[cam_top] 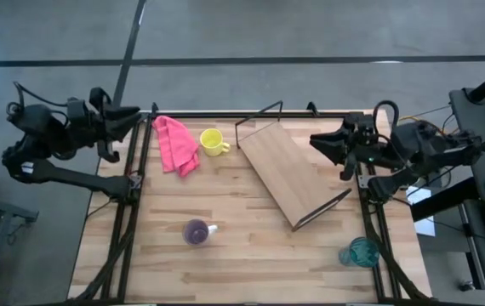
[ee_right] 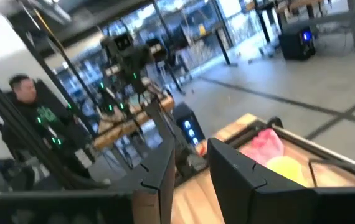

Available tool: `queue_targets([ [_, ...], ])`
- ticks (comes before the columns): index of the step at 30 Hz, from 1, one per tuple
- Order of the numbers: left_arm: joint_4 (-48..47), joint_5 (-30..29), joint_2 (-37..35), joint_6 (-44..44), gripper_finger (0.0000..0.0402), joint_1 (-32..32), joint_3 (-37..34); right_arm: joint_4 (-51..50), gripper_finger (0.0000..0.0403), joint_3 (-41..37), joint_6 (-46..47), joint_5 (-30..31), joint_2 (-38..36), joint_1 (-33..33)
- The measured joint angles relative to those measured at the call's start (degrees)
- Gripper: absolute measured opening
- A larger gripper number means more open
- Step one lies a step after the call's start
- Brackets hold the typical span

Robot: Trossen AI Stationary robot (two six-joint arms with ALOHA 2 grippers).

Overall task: Stack small to large cups/mugs on shelf
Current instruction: Put the blue cup on the shelf

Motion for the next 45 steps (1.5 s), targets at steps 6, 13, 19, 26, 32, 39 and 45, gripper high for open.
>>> queue_targets([
  [6,-0.04,-0.07,-0.44,-1.85,0.0073,0.0,0.01,-13.3,0.0091,7.24,-0.68,0.21,3.73,0.0],
  [13,-0.16,0.04,-0.09,-1.5,0.0073,0.0,-0.09,-24.5,0.0091,10.01,1.46,0.13,8.47,0.0],
  [19,-0.11,0.07,0.5,-1.44,0.0073,0.0,-0.09,-37.2,0.0091,10.04,11.31,-1.6,11.57,0.0],
  [26,-0.13,0.09,0.16,-1.4,0.0073,0.0,-0.09,-41.38,0.0091,10.04,16.28,-1.9,12.85,0.0],
  [32,0.04,0.11,-1.66,-1.42,0.0073,0.0,-0.09,-39.76,0.0091,10.04,16.29,-1.9,12.79,0.0],
  [39,0.04,0.09,-3.56,-1.42,0.0073,0.0,-0.09,-37.1,0.0091,10.04,15.43,-1.69,13.03,0.0],
  [45,0.08,0.1,-5.11,-1.42,0.0073,0.0,-0.09,-35.38,0.0091,10.04,19.64,-1.68,13.58,0.0],
])
